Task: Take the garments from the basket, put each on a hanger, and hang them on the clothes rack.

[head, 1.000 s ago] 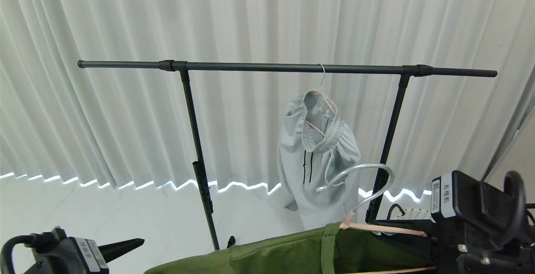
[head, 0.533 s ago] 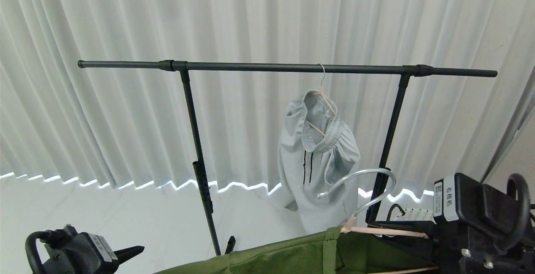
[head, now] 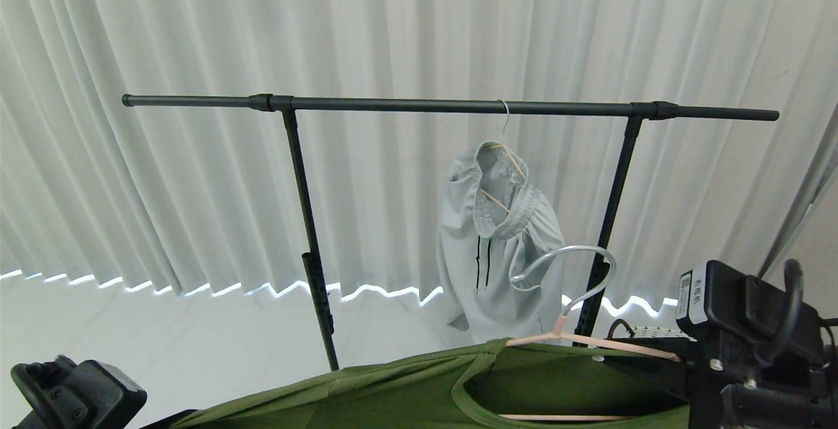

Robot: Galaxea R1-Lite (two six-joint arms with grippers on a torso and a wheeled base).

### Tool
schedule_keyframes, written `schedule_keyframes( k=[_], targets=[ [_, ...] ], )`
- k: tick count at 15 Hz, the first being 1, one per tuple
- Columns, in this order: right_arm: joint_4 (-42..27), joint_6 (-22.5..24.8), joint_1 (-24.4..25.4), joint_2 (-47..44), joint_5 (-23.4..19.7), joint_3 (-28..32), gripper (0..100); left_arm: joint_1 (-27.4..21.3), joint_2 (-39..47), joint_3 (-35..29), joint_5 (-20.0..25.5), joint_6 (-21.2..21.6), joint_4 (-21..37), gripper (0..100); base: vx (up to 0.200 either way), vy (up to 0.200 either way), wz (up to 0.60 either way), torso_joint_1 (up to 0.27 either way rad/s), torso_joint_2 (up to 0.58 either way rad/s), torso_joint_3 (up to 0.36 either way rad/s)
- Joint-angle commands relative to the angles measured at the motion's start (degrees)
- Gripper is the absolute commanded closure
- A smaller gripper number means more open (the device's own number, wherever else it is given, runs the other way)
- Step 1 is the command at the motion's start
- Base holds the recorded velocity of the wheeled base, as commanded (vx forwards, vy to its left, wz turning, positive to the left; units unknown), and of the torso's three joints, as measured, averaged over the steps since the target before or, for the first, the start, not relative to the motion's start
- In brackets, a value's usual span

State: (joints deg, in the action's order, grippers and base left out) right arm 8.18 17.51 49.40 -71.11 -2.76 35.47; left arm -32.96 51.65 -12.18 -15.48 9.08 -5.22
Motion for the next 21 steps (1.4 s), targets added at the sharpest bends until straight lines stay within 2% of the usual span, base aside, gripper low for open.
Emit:
schedule_keyframes(
  k=[1,3,4,7,9,11,13,15,16,17,21],
  targets=[
    [0.0,0.0,-0.4,-0.2,0.0,0.0,100,0.8,-0.6,0.0,0.0,0.3,0.0,100,0.000,0.000,0.00,0.000,0.00,0.000],
    [0.0,0.0,-0.4,-0.2,0.0,0.0,100,0.7,-0.7,-0.9,0.3,2.3,-0.1,100,0.000,0.000,0.00,0.000,0.00,0.000],
    [0.0,0.0,-1.0,-0.2,0.1,0.0,100,0.7,-0.6,-1.4,0.4,2.3,-0.1,0,0.000,0.000,0.00,0.000,0.00,0.000],
    [-5.4,-1.2,-4.7,0.0,5.7,1.4,100,0.6,-0.5,-4.3,1.6,2.2,-0.1,0,0.000,0.000,0.00,0.000,0.00,0.000],
    [-10.2,-6.3,-8.2,0.4,8.9,3.3,100,0.7,-0.2,-7.2,4.1,2.0,-0.1,0,0.000,0.000,0.00,0.000,0.00,0.000],
    [-17.9,-9.3,-13.2,1.2,12.9,5.0,100,0.8,1.2,-10.0,4.4,1.9,-0.1,0,0.000,0.000,0.00,0.000,0.00,0.000],
    [-26.6,-9.5,-19.6,3.4,15.5,5.3,100,1.1,2.8,-11.5,4.4,1.7,-0.1,0,0.000,0.000,0.00,0.000,0.00,0.000],
    [-32.0,-9.5,-24.1,5.6,16.0,5.1,100,1.1,2.9,-11.4,4.4,2.2,-0.1,0,0.000,0.000,0.00,0.000,0.00,0.000],
    [-37.1,-9.5,-27.6,7.4,17.0,4.9,100,1.1,3.2,-11.2,4.3,2.4,-0.1,0,0.000,0.000,0.00,0.000,0.00,0.000],
    [-39.7,-9.5,-29.8,8.3,19.1,4.1,100,1.1,3.8,-11.3,4.2,3.0,-0.1,0,0.000,0.000,0.00,0.000,0.00,0.000],
    [-41.0,-9.5,-37.2,10.3,24.0,0.4,100,1.1,4.9,-11.0,4.1,4.8,-2.9,0,0.000,0.000,0.00,0.000,0.00,0.000]
  ],
)
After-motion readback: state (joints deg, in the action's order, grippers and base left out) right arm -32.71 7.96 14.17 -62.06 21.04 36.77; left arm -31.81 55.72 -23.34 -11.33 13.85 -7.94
